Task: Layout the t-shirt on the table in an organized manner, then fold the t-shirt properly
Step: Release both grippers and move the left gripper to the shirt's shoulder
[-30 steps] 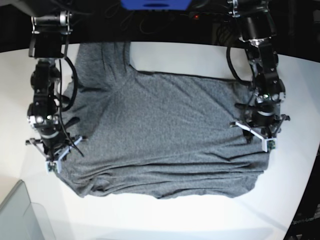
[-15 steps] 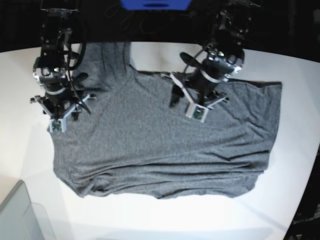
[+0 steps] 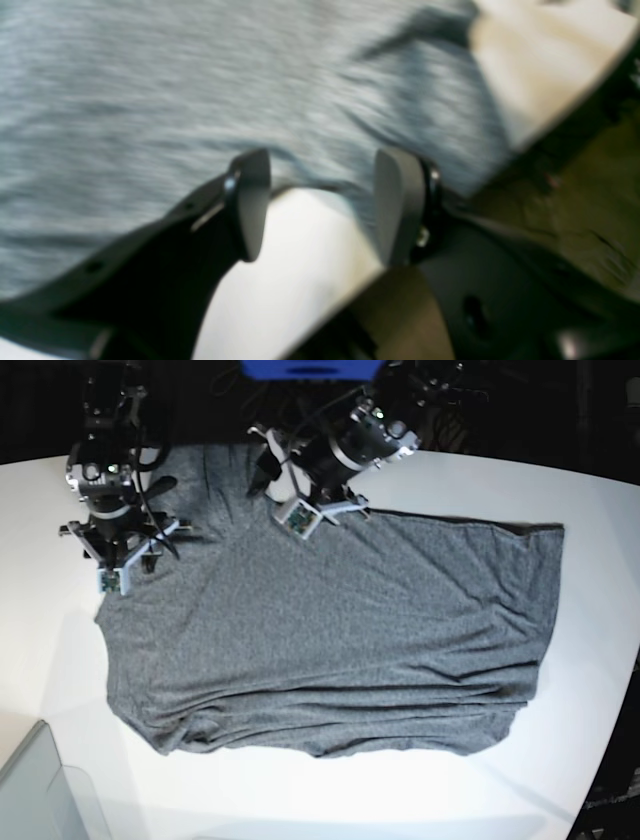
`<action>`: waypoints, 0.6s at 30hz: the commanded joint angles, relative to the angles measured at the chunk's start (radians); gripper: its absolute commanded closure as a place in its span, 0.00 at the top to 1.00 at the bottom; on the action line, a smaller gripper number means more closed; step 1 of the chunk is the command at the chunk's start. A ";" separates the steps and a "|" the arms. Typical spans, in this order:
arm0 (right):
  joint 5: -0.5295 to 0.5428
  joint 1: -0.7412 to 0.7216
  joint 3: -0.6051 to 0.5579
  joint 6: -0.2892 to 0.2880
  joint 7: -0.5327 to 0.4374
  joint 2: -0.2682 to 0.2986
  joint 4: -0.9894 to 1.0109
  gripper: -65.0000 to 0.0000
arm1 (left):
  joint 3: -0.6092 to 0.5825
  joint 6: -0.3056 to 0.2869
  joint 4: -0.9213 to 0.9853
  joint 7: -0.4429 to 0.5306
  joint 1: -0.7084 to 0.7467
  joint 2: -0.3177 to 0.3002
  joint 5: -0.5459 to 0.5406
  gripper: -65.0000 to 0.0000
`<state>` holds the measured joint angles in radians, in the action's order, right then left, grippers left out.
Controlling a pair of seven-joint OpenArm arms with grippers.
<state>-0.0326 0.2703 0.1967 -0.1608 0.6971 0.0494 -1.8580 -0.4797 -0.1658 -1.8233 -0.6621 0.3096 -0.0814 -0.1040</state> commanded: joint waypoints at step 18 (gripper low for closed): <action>0.000 -0.003 -0.003 0.004 -0.021 0.008 -0.019 0.42 | -0.156 0.007 0.141 0.020 -0.092 -0.016 0.007 0.50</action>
<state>-0.0299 0.2722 0.1913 -0.1604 0.6956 0.0505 -1.8576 -0.6342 -0.1574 -1.6627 -0.6621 0.2256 -0.1043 -0.0944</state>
